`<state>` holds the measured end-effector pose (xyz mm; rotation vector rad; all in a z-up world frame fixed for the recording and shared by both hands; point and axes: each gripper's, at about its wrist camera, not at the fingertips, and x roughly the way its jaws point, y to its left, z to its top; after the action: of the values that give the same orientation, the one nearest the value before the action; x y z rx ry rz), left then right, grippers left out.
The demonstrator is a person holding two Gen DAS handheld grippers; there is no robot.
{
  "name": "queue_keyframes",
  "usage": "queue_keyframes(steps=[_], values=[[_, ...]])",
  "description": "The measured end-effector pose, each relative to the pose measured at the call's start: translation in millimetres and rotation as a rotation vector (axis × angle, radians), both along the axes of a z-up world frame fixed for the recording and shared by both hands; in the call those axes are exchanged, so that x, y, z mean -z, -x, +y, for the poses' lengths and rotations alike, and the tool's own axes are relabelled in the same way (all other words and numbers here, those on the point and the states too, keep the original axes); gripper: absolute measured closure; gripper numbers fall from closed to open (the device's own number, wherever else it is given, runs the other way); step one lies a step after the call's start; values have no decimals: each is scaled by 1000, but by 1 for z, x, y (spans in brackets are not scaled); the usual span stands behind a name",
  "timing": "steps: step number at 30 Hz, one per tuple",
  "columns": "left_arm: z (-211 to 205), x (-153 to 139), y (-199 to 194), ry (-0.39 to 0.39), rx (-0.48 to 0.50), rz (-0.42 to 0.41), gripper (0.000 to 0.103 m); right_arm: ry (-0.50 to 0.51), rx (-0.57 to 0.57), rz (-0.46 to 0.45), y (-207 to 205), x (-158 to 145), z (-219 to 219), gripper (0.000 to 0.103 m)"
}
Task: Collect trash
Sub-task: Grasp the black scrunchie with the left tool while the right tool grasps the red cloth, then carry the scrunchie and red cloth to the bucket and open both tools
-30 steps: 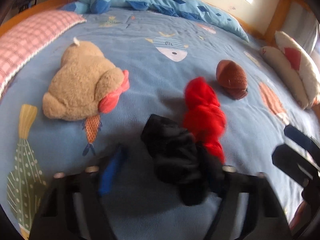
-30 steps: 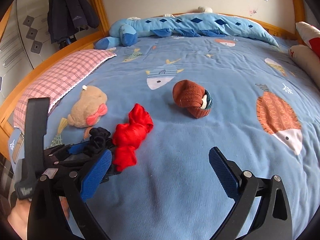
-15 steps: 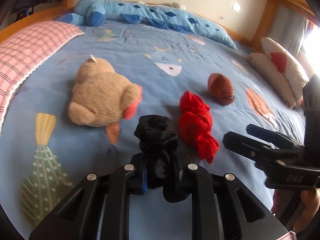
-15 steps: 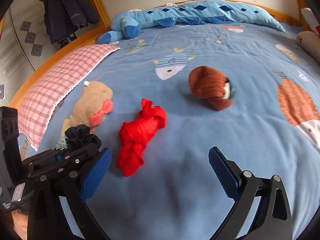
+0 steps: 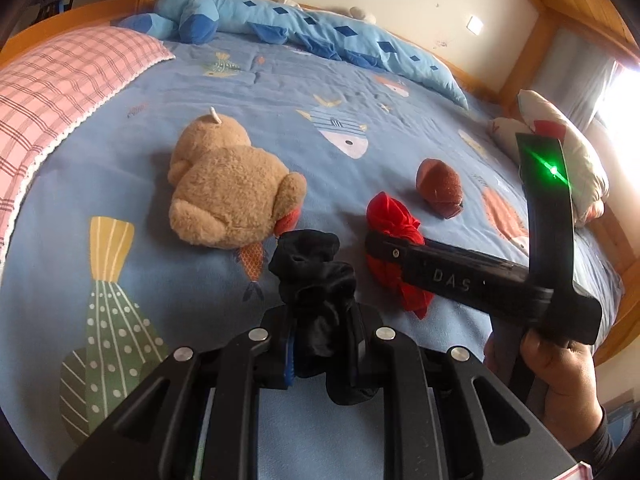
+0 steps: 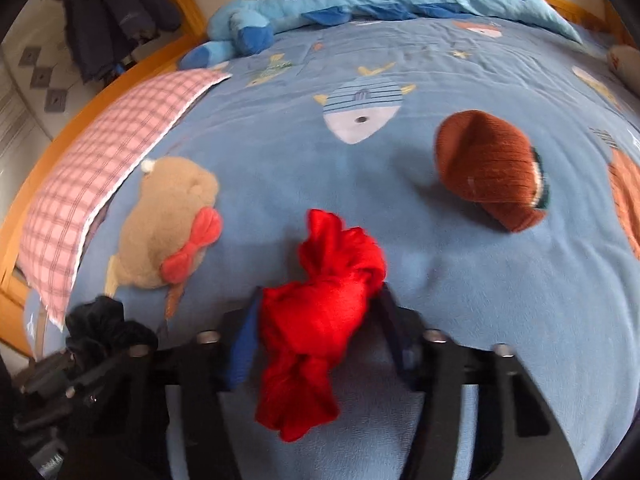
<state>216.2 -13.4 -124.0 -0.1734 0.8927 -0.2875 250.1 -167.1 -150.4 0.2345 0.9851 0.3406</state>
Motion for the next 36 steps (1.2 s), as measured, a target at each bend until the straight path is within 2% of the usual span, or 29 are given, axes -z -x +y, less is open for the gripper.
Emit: queue_keyframes(steps=[4,7,14,21,26,29,36], values=[[-4,-2,6,-13,10,-9,84,65,-43,-54,15,-2,8,59],[-9,3,12,-23,9,1,84,72,-77,-62,27,-2,11,59],[-21,-12,45,19,74,-7,85,-54,-67,-60,75,-22,-17,60],[-55,-41,96,99,236,-36,84,-88,-43,-130,158,-63,-58,59],[-92,-48,132,136,357,-24,84,-171,75,-138,221,-72,-106,59],[-122,-47,156,124,450,-20,84,-245,180,-149,271,-73,-144,59],[-200,-42,220,112,691,-2,84,-225,433,-166,382,-71,-214,58]])
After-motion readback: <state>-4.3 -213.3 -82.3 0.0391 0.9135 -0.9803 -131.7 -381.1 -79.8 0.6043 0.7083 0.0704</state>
